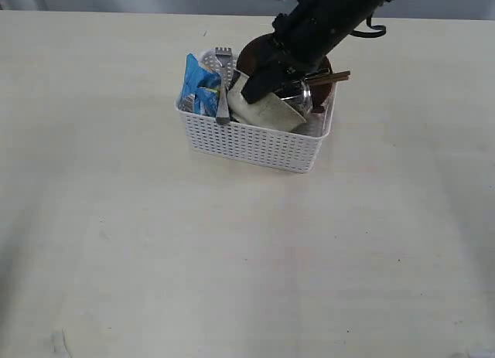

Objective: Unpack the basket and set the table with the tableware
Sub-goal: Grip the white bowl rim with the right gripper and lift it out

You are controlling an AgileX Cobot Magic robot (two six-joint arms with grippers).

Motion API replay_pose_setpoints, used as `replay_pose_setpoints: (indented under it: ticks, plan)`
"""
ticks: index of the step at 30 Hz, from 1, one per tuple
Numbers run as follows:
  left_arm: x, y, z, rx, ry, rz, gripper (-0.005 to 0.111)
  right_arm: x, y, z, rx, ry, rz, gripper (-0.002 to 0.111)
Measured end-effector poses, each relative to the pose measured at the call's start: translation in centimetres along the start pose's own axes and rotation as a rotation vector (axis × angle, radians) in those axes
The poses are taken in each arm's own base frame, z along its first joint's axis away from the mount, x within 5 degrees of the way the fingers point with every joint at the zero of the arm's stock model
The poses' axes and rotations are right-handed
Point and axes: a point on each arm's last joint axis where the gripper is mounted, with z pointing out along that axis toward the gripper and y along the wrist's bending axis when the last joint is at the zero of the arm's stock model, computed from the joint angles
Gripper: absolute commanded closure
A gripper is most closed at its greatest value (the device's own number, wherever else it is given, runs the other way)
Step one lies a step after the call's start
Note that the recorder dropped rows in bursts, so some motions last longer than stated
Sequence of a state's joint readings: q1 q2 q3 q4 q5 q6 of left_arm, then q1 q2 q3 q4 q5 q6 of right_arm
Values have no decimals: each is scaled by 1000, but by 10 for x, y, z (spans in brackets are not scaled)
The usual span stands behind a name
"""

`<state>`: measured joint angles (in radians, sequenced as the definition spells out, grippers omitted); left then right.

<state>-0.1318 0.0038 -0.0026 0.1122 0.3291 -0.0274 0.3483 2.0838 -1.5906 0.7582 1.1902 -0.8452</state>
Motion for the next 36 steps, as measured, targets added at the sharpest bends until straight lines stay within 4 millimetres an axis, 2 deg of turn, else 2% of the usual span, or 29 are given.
replay_pose_setpoints:
  ticks: [5, 13, 19, 28, 36]
  plan:
    - [0, 0, 0, 0, 0, 0, 107, -6, 22, 5, 117, 68, -143, 109]
    - [0, 0, 0, 0, 0, 0, 107, -7, 36, -3, 154, 92, -174, 109]
    - [0, 0, 0, 0, 0, 0, 107, -11, 59, -10, 235, 125, -277, 109]
    - [0, 0, 0, 0, 0, 0, 107, -12, 65, -17, 264, 125, -298, 109]
    - [0, 0, 0, 0, 0, 0, 107, -13, 79, -36, 327, 97, -335, 109]
